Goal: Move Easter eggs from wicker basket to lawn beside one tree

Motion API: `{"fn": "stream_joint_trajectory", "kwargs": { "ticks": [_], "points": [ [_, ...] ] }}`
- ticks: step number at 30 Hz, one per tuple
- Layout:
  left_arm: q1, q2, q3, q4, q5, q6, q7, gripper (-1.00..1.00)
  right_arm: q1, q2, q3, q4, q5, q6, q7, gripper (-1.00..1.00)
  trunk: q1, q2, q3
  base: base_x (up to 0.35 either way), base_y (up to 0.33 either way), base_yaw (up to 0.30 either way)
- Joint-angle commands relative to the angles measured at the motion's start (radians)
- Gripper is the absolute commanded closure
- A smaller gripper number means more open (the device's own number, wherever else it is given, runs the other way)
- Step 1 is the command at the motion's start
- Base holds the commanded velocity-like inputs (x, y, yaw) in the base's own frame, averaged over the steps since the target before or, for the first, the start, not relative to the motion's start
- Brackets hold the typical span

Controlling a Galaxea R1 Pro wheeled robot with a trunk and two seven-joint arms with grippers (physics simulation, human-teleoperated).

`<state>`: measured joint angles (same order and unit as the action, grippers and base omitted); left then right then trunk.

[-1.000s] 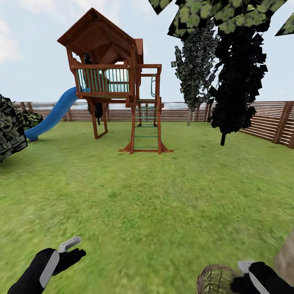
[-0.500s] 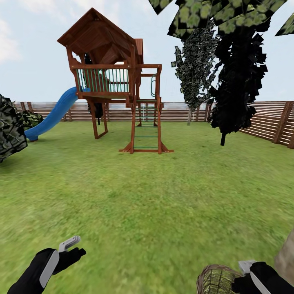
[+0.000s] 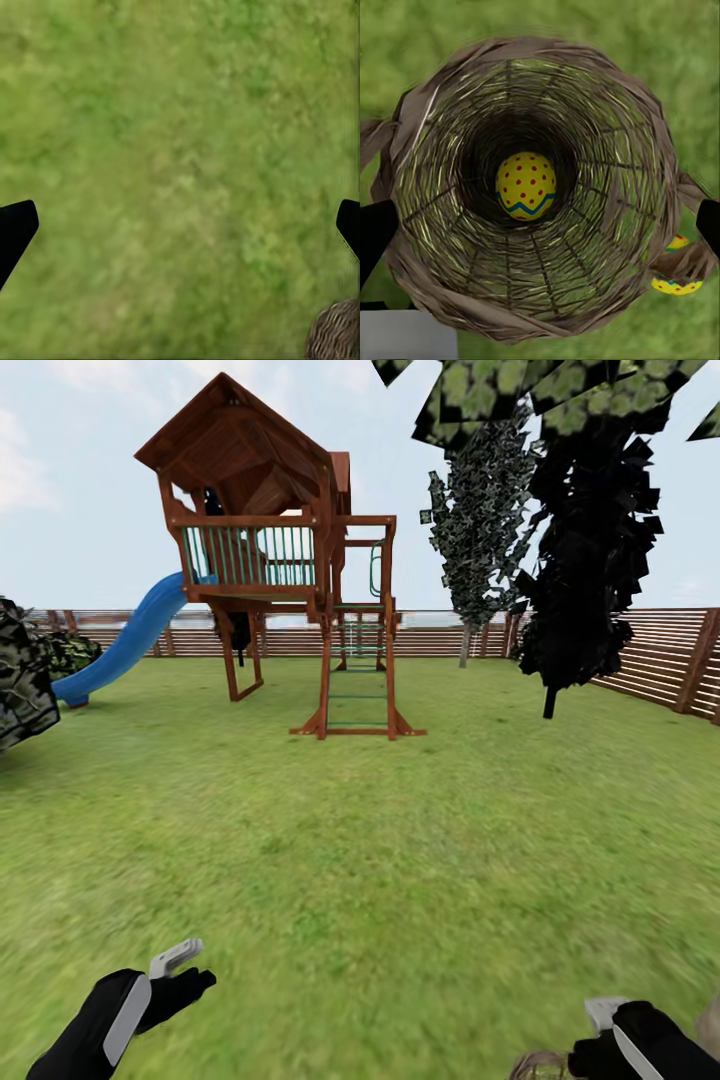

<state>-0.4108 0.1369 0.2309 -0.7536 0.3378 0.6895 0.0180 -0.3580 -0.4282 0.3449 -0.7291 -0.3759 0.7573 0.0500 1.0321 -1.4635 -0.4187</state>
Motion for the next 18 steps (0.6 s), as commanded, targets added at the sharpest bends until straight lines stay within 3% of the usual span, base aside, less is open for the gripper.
{"fn": "stream_joint_trajectory", "kwargs": {
  "ticks": [1, 8, 13, 18],
  "points": [
    [0.0, 0.0, 0.002, -0.001, 0.006, 0.005, 0.002, -1.0, -0.001, -0.001, 0.003, -0.001, 0.006, 0.004, 0.005, -1.0, 0.001, -0.001, -0.001, 0.338, 0.0, 0.0],
    [0.0, -0.001, 0.002, -0.001, 0.006, 0.006, 0.002, -1.0, -0.001, -0.001, 0.003, -0.001, 0.006, 0.004, 0.005, -1.0, 0.001, -0.001, -0.001, 0.321, 0.0, 0.0],
    [0.0, -0.002, 0.001, -0.001, 0.006, 0.008, 0.001, -1.0, -0.001, -0.001, 0.003, -0.001, 0.006, 0.004, 0.005, -1.0, 0.001, -0.001, -0.001, 0.064, 0.0, 0.0],
    [0.0, -0.002, 0.001, -0.001, 0.006, 0.01, 0.002, -1.0, -0.001, 0.0, 0.004, -0.001, 0.006, 0.004, 0.005, -1.0, 0.02, -0.036, -0.017, 0.005, 0.0, 0.0]
  ]
}}
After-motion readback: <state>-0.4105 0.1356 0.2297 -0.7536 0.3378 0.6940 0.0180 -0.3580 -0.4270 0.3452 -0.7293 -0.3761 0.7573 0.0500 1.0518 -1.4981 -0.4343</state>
